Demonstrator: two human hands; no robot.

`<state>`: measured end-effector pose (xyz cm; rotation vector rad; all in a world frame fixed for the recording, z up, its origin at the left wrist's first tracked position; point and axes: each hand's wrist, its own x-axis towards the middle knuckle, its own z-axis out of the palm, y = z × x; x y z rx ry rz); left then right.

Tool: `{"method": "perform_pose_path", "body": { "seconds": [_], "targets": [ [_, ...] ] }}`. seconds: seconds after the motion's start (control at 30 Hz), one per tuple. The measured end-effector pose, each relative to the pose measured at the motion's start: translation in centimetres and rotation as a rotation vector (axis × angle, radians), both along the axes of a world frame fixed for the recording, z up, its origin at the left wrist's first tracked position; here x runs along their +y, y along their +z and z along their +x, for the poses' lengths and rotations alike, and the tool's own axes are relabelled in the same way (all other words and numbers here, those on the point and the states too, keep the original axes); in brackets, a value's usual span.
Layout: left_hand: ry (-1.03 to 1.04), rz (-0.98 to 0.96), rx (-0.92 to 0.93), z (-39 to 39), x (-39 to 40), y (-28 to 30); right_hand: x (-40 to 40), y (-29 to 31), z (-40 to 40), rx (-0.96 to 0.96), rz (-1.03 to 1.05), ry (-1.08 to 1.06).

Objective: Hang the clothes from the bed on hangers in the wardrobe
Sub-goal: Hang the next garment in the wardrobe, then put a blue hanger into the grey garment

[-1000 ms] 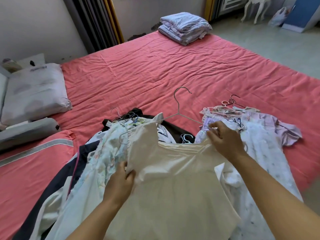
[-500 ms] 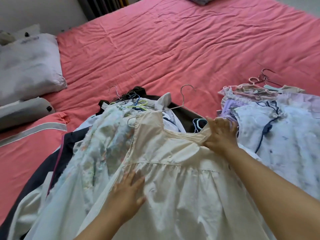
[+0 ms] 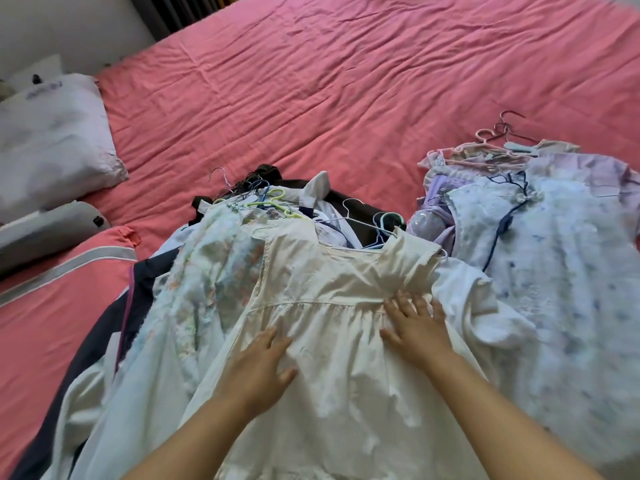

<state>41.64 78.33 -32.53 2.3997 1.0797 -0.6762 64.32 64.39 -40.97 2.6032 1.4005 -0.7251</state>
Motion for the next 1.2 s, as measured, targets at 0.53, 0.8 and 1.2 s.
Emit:
{"method": "perform_pose_path", "body": {
  "seconds": [0.53,0.8,1.2],
  "targets": [
    [-0.196,-0.032,-0.275,-7.3,-8.8,7.5,-9.6,16.2,-13.3,0.15,0.585,-0.495],
    [-0.576,-0.102,-0.431,-13.6,-16.1,10.9,-20.4,23.2,-28.4,-0.015,0.667,-0.71],
    [-1.199,-0.384,-0.576,-20.3,-35.1,17.7,-39.3,31.0,-51.6,-0.442,0.793,-1.354]
  ]
}}
